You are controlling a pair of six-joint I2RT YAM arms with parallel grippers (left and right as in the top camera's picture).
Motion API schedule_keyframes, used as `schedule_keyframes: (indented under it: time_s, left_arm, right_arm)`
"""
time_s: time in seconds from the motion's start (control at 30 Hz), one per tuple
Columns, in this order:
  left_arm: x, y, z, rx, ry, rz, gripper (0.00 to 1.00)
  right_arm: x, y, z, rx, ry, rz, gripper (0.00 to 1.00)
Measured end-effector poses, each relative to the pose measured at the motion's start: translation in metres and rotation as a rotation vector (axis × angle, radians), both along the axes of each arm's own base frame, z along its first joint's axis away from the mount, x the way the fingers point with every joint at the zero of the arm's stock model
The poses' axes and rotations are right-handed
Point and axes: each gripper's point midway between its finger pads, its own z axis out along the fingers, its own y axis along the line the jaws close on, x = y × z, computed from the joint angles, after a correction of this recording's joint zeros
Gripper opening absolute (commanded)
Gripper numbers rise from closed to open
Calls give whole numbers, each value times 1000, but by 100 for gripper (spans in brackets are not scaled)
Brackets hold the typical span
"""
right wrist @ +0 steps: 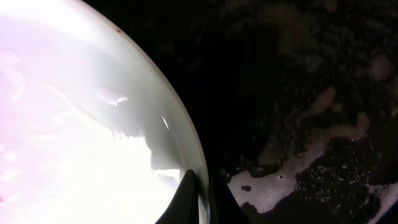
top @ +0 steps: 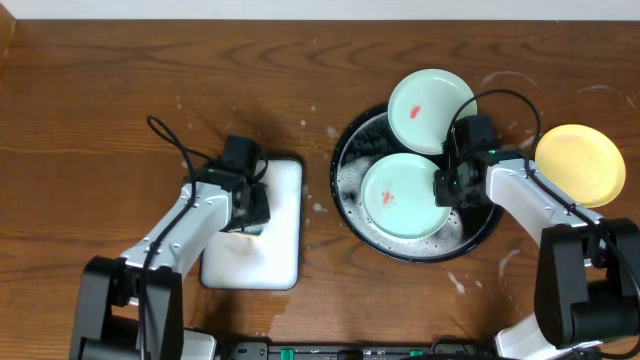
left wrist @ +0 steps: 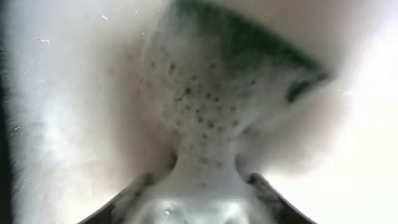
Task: Clean dirty plates on tray and stack at the side
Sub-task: 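Grasp the green sponge with the left gripper and lift it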
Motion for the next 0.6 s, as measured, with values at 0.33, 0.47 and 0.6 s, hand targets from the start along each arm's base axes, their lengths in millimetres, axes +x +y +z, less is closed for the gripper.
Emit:
schedule_keyframes:
  time_s: [0.33, 0.47, 0.6]
  left_arm:
    - [33, -8, 24, -30, -158, -36, 60]
    - [38, -9, 6, -27, -175, -58, 38]
    - [37, -7, -10, -9, -152, -68, 8]
  right_arm:
    - [0, 0, 0, 4, 2, -7, 1]
    - [-1, 0, 0, 3, 3, -7, 1]
    - [-2, 1, 0, 7, 10, -6, 1]
